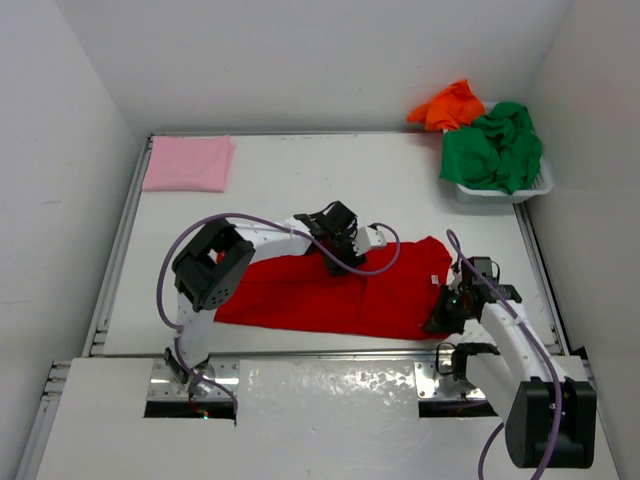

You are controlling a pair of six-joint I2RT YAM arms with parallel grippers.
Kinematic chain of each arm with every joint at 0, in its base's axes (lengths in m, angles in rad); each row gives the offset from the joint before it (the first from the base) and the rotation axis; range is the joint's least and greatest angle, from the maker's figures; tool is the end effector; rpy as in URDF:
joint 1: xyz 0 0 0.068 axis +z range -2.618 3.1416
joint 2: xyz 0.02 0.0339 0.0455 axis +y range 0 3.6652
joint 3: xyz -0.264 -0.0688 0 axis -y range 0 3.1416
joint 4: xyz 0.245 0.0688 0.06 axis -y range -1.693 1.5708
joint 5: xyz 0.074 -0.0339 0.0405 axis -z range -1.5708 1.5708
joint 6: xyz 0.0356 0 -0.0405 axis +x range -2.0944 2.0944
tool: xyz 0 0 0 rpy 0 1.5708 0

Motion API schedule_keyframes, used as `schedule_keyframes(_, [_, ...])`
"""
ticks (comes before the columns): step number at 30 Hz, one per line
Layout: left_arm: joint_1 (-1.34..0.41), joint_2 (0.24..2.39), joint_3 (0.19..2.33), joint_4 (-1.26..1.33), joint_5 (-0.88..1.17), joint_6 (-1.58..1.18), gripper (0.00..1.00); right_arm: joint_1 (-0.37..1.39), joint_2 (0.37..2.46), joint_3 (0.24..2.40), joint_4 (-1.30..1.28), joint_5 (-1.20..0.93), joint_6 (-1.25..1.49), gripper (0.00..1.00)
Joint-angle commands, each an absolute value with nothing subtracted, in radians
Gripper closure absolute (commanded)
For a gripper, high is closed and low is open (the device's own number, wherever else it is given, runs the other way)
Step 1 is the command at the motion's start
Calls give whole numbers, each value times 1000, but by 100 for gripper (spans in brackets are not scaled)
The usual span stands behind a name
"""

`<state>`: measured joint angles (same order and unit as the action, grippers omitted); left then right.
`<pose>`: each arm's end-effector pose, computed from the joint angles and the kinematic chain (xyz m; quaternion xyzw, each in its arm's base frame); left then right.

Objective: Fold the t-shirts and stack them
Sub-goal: Fold the other side of the tshirt into a rectangle

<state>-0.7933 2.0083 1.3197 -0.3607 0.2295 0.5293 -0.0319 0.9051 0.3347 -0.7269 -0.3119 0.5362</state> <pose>0.2841 -0.3002 0.1491 0.6128 0.7394 -0.1434 0.2393 0.1250 0.0069 0.1355 0.2539 0.9454 0.1826 0.0920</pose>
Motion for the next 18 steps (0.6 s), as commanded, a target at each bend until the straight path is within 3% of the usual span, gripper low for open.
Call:
schedule_keyframes(1, [-799,1996,1296,-339,193,560,54,-44,876,360,-795,-272,525,100])
schedule_keyframes(15, [-799,1990,1290,-334,179,577,54,-51,839,368,-838,-178,558,100])
schedule_keyframes(16, [-799,1988,1289,-331,179,578,54,-51,835,370,-838,-173,560,99])
schedule_keyframes(18, [-799,1988,1287,-330,181,580,54,-52,841,373,-848,-167,558,86])
